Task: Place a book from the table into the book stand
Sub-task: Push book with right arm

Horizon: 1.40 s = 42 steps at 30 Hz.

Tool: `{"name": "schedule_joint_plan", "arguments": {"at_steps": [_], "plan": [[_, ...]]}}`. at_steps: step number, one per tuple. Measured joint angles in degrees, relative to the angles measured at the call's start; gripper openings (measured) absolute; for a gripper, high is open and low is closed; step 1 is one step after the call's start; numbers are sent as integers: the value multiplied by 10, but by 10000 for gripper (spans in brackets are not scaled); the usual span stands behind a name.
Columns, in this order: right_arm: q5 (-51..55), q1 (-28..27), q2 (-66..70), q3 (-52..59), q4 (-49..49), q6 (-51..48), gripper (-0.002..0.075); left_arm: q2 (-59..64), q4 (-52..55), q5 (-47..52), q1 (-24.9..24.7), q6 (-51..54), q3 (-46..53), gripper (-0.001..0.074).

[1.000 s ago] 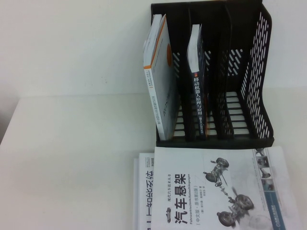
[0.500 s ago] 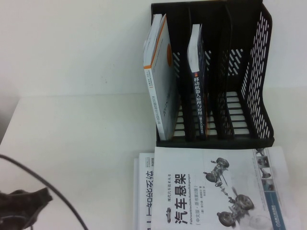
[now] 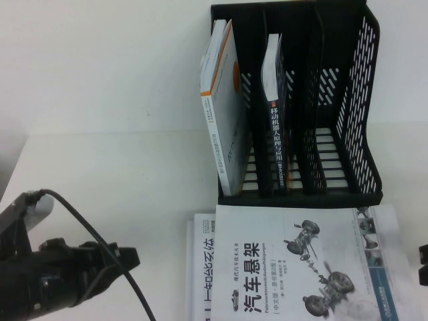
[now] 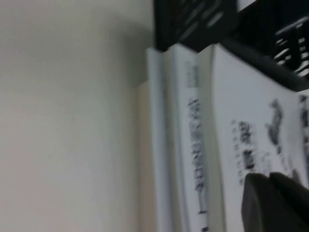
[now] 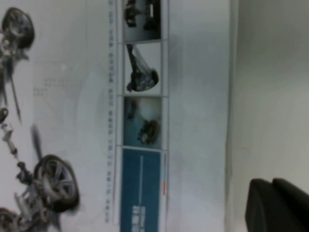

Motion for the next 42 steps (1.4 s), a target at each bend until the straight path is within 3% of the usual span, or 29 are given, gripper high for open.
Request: {"name": "schedule_joint_plan", "arguments": {"at_steps": [13, 21, 30, 36, 42], "plan": [[9, 8, 49, -23, 34, -15, -3, 1, -98, 2, 0, 47, -1, -2], [3, 83, 69, -58, 30, -15, -3, 2, -137, -29, 0, 56, -1, -3], [0, 129, 122, -100, 33, -2, -3, 2, -146, -25, 0, 91, -1, -2], [-10, 166, 146, -118, 36, 3, -3, 3, -143, 55, 52, 97, -1, -2], [-10, 189, 158, -132, 39, 15, -3, 7, -59, 140, 167, 39, -1, -2]]}}
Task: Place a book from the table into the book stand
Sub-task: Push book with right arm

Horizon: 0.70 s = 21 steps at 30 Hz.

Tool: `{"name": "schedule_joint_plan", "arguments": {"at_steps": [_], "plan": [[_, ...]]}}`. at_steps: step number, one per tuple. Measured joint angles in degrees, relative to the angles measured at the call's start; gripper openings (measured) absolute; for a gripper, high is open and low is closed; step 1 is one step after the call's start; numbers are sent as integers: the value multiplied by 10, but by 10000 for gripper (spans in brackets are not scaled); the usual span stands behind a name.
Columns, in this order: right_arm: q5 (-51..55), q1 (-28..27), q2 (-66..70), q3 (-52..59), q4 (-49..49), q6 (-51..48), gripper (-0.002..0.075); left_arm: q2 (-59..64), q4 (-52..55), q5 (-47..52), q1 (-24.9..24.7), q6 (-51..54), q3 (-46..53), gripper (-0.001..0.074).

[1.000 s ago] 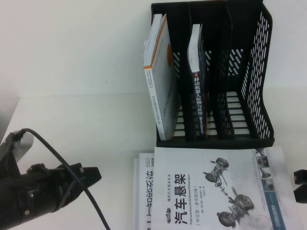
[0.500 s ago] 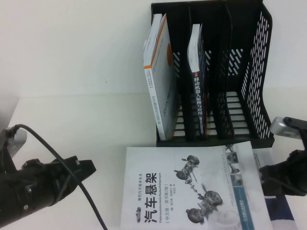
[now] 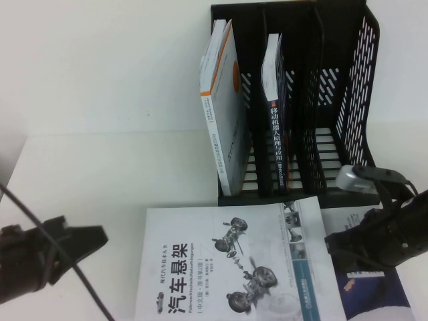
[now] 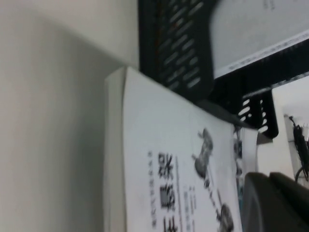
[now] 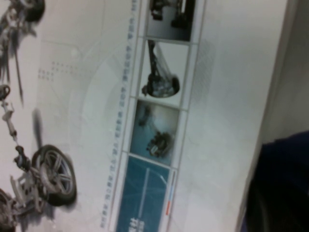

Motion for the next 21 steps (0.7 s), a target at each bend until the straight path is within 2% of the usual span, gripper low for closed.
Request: {"name": "schedule_joint_plan", "arguments": {"at_steps": [3, 6, 11, 14, 17, 21], "plan": [[-5, 10, 1, -1, 0, 2, -3, 13, 47, 70, 42, -8, 0, 17], [-9, 14, 1, -1, 0, 2, -3, 33, 69, 119, 55, -9, 0, 100], [-9, 14, 1, -1, 0, 2, -3, 74, 77, 135, 56, 0, -1, 405], [-9, 14, 1, -1, 0, 2, -3, 109, 80, 137, 56, 11, -1, 524], [-9, 14, 1, -1, 0, 2, -3, 148, 79, 140, 56, 24, -1, 564], [-9, 14, 1, -1, 0, 2, -3, 199, 57, 148, 56, 39, -7, 575]]}}
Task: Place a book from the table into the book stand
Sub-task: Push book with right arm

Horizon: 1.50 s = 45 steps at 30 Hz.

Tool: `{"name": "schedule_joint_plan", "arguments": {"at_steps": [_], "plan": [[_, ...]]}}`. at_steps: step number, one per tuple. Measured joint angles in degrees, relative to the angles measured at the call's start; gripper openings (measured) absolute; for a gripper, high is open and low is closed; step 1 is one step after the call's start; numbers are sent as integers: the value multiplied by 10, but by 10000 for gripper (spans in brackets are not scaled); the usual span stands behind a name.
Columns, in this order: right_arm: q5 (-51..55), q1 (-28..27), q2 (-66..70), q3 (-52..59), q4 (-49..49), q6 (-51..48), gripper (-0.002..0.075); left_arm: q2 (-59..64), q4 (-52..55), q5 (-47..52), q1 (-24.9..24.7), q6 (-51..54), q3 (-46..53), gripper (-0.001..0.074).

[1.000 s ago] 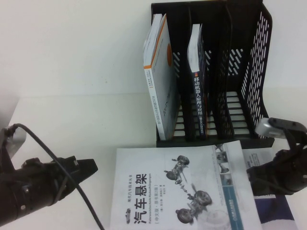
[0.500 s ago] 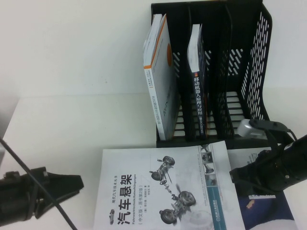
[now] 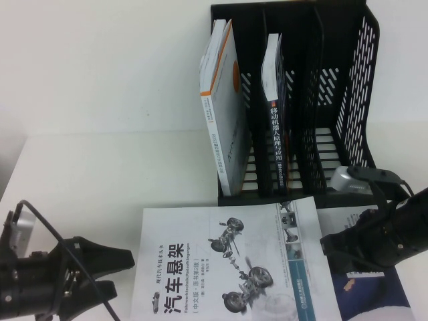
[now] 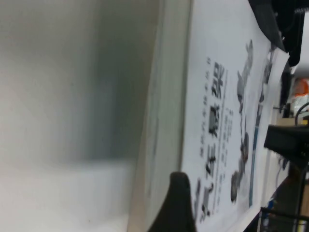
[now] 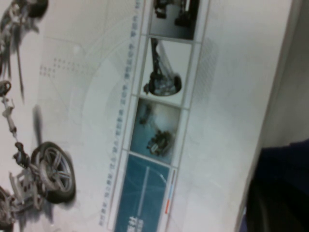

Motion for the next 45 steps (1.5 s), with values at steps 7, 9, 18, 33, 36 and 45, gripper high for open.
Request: {"name": "schedule_joint_plan", "arguments": {"at_steps": [7, 9, 18, 33, 36, 45], "plan": [[0, 0, 0, 0, 0, -8, -3, 79, -62, 3, 0, 35, -4, 577], [0, 0, 0, 0, 0, -10, -3, 105, -75, 13, 0, 42, -4, 577], [0, 0, 0, 0, 0, -17, -3, 215, -124, 61, 0, 132, -5, 577], [8, 0, 4, -1, 27, -67, -3, 298, -160, 70, -83, 197, -11, 579], [8, 0, 4, -1, 28, -70, -3, 298, -161, 72, -87, 197, -11, 580], [9, 0, 4, -1, 28, -75, -3, 298, -163, 72, -87, 168, -11, 557]]}}
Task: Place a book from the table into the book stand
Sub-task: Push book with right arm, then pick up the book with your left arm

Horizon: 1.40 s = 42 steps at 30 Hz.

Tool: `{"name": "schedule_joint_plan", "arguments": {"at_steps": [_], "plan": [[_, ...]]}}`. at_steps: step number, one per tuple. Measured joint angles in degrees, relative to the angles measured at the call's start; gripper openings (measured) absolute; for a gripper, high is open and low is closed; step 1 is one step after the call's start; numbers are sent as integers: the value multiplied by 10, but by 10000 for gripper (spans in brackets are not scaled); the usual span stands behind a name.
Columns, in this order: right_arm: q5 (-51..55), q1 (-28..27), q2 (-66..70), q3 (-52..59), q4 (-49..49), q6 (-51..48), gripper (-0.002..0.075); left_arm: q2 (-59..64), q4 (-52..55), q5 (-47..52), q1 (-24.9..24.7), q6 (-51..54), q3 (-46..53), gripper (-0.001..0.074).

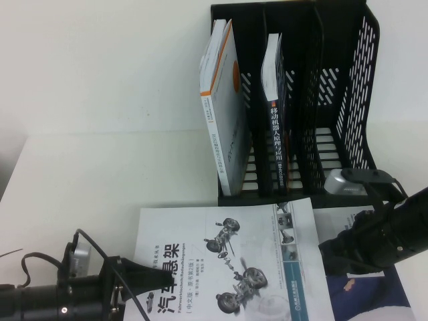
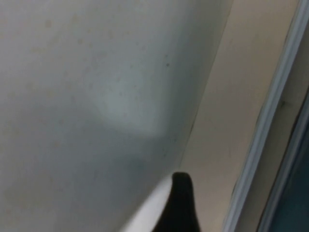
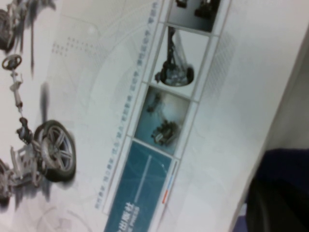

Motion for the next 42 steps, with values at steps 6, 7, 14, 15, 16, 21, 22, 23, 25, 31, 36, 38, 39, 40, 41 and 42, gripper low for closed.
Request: {"name": "schedule_joint_plan", "arguments": {"at_steps": [6, 7, 14, 15, 16, 21, 22, 23, 25, 31, 36, 38, 39, 40, 41, 42], "plan": [[10, 0, 0, 0, 3, -11, -3, 0, -4, 15, 0, -22, -1, 382], [10, 0, 0, 0, 3, -11, -3, 0, -4, 18, 0, -25, -1, 355], [11, 0, 0, 0, 4, -13, -3, -1, -6, 38, 0, -34, -5, 114], [11, 0, 0, 0, 4, -13, -3, -1, -6, 39, 0, -38, -5, 115], [11, 0, 0, 0, 4, -13, -3, -1, -6, 39, 0, -39, -5, 115], [8, 0, 0, 0, 4, -14, -3, -1, -6, 39, 0, -42, -5, 115], [8, 0, 0, 0, 4, -14, -3, -2, -6, 39, 0, -43, -5, 115], [8, 0, 0, 0, 4, -14, -3, -5, -6, 39, 0, -47, -5, 115], [8, 0, -4, 0, 3, -14, -3, -15, -6, 34, 0, -54, -5, 115], [11, 0, -83, 0, -26, -6, -3, -101, 6, 5, -4, -74, -4, 114], [20, 1, -162, 0, -87, 32, -3, -203, 27, -20, -4, -104, -17, 112], [25, 1, -192, 1, -116, 53, -3, -244, 40, -25, -4, -122, -33, 112], [26, 1, -202, 1, -129, 62, -3, -263, 48, -26, -4, -136, -42, 112], [28, 1, -215, 1, -143, 73, -3, -277, 55, -28, -4, -147, -51, 112], [32, 1, -226, 1, -155, 83, -3, -295, 63, -28, -4, -161, -62, 112], [36, 1, -237, 1, -164, 90, -3, -312, 72, -28, -4, -176, -75, 112]]}}
